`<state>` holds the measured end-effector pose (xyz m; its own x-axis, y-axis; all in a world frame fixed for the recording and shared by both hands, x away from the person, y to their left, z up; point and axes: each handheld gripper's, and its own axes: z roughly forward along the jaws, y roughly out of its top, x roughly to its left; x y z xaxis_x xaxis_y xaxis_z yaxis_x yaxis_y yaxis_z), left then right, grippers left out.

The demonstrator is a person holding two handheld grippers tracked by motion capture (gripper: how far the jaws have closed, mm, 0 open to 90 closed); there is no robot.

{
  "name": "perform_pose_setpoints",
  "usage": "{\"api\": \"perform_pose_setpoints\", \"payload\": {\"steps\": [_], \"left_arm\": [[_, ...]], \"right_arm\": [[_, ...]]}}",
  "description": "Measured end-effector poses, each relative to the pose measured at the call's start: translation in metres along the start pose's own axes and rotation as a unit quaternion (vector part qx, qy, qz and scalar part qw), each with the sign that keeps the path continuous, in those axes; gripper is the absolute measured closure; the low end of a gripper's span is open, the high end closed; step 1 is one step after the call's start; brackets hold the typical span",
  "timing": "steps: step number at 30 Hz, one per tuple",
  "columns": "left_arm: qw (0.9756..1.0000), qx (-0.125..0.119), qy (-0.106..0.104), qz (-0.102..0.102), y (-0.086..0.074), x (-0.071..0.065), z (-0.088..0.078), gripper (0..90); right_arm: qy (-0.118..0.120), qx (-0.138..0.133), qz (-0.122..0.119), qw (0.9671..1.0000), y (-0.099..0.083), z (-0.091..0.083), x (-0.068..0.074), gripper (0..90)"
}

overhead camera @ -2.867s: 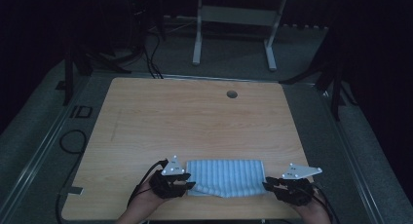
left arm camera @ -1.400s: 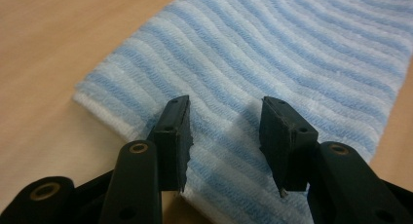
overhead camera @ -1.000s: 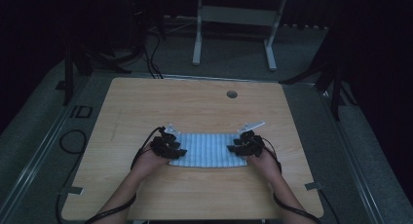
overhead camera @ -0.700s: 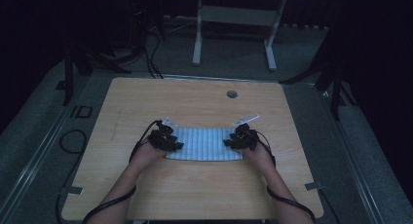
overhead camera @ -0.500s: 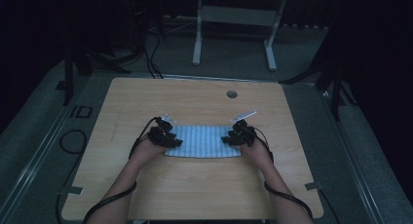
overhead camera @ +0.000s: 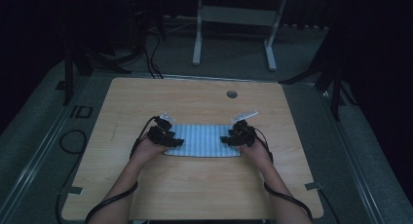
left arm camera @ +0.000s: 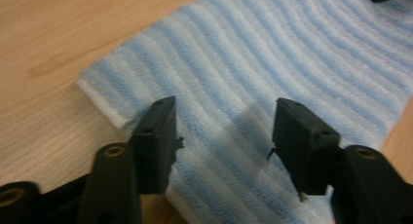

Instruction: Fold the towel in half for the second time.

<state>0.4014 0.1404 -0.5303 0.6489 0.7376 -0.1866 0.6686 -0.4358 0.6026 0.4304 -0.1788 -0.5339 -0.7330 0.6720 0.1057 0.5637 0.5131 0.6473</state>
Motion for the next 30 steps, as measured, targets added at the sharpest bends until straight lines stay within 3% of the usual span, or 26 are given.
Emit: {"api": "perform_pose_setpoints", "payload": {"steps": [2, 7, 11, 13, 15, 19, 23, 26, 30], "left_arm": [[0.9999, -0.010, -0.007, -0.003, -0.001, -0.003, -0.005, 32.9], [1.0000, -0.008, 0.003, 0.000, -0.005, -0.008, -0.010, 15.9], [0.9993, -0.030, 0.021, 0.006, -0.011, -0.011, -0.016, 13.0], [0.9995, -0.030, 0.011, 0.004, -0.014, -0.013, -0.021, 13.0], [0.9994, -0.030, 0.017, 0.005, -0.017, -0.013, -0.024, 10.1], [0.9989, -0.038, 0.027, 0.000, -0.027, -0.011, -0.031, 1.9], [0.9973, -0.064, 0.033, -0.013, -0.045, -0.010, -0.038, 1.8], [0.9966, -0.060, 0.054, -0.014, -0.058, -0.012, -0.041, 1.9], [0.9965, -0.061, 0.054, -0.021, -0.074, -0.015, -0.045, 1.9]], "right_arm": [[0.001, -0.002, -0.002, 1.0000, 0.000, -0.004, 0.001, 41.6], [0.014, -0.025, 0.013, 0.9995, -0.003, -0.012, 0.001, 27.9], [0.020, -0.033, 0.014, 0.9991, -0.008, -0.016, 0.001, 19.6], [0.023, -0.040, 0.018, 0.9988, -0.012, -0.019, 0.000, 16.5], [0.017, -0.050, 0.014, 0.9985, -0.016, -0.023, 0.000, 13.6], [-0.001, -0.067, 0.004, 0.9978, -0.024, -0.033, 0.000, 13.4], [-0.005, -0.087, 0.009, 0.9961, -0.036, -0.047, -0.002, 13.3], [-0.018, -0.076, 0.023, 0.9967, -0.048, -0.057, -0.006, 16.5], [-0.027, -0.075, 0.035, 0.9962, -0.066, -0.068, -0.012, 16.4]]}}
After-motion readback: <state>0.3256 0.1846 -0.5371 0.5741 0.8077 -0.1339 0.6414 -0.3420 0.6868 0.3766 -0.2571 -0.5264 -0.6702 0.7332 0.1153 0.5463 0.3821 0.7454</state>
